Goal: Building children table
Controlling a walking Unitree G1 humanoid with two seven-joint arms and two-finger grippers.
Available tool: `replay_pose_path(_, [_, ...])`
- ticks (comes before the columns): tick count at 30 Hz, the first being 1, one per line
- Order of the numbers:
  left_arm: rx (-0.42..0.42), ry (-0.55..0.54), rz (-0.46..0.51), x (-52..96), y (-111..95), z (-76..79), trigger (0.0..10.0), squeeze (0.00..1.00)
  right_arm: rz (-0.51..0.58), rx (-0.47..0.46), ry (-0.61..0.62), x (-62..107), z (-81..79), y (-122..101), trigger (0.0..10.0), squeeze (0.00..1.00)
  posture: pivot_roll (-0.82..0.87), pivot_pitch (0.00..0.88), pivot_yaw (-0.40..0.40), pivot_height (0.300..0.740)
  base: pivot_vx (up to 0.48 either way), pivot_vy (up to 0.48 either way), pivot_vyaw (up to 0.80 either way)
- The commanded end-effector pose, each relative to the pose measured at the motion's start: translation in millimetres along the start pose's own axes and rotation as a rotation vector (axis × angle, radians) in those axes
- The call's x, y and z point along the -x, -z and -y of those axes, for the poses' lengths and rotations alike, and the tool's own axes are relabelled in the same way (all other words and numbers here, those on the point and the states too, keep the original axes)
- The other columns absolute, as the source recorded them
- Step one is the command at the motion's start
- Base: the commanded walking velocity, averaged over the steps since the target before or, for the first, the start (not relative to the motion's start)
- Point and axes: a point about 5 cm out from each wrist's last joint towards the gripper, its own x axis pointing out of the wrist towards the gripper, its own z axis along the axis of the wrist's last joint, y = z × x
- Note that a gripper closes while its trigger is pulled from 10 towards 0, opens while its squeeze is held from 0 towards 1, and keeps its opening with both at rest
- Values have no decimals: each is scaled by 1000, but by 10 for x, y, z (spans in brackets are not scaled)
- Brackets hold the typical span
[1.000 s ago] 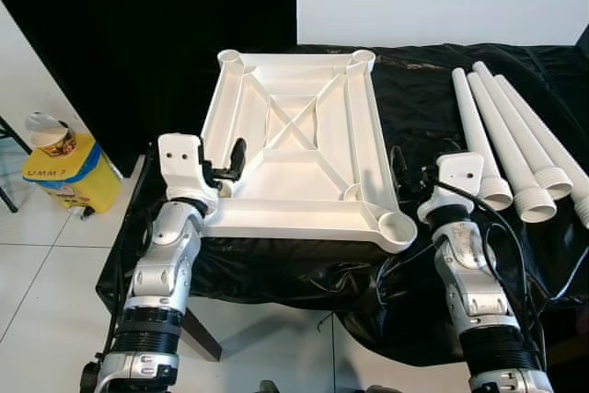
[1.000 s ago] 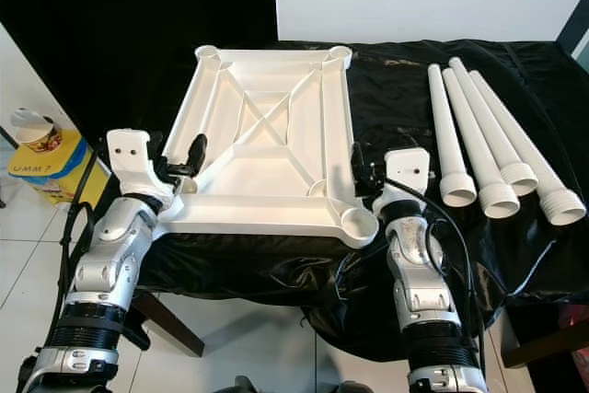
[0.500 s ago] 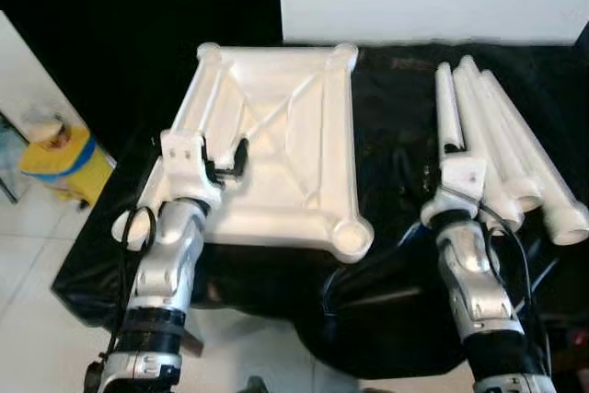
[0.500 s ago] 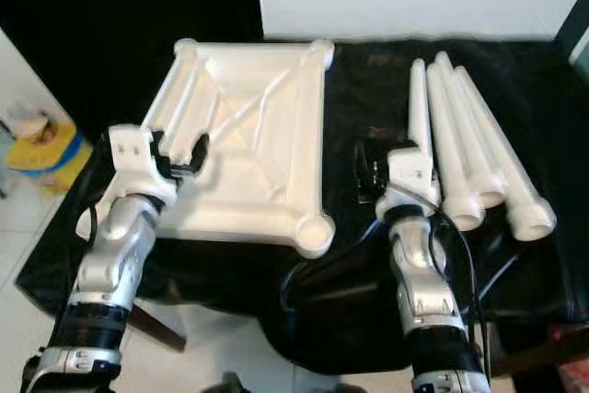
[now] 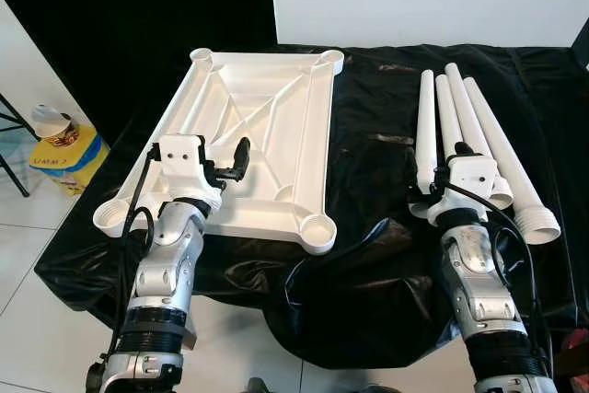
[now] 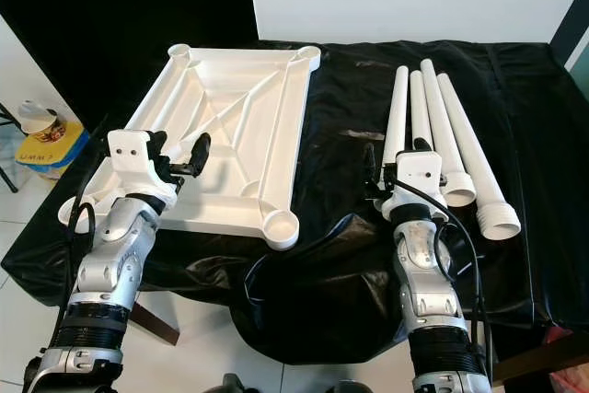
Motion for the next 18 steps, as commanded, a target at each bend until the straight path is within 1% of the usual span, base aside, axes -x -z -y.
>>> replay_pose_path(1, [-4, -6, -23, 9, 28, -38, 10000, 0, -2, -8, -1, 12, -21, -1, 10000, 0, -52, 66, 54, 740, 0, 450, 0])
replay_pose_path(14, [-2, 3, -25, 8, 23, -32, 10000, 0, -13, -15, 11, 10, -12, 15, 10000, 0, -52, 68, 57, 740, 0, 456, 0])
replay_pose_path(18, [-1, 6, -26, 7, 21, -30, 10000, 0, -20, -22, 19, 8, -1, 23, 10000, 0, -52, 68, 57, 740, 0, 451, -709])
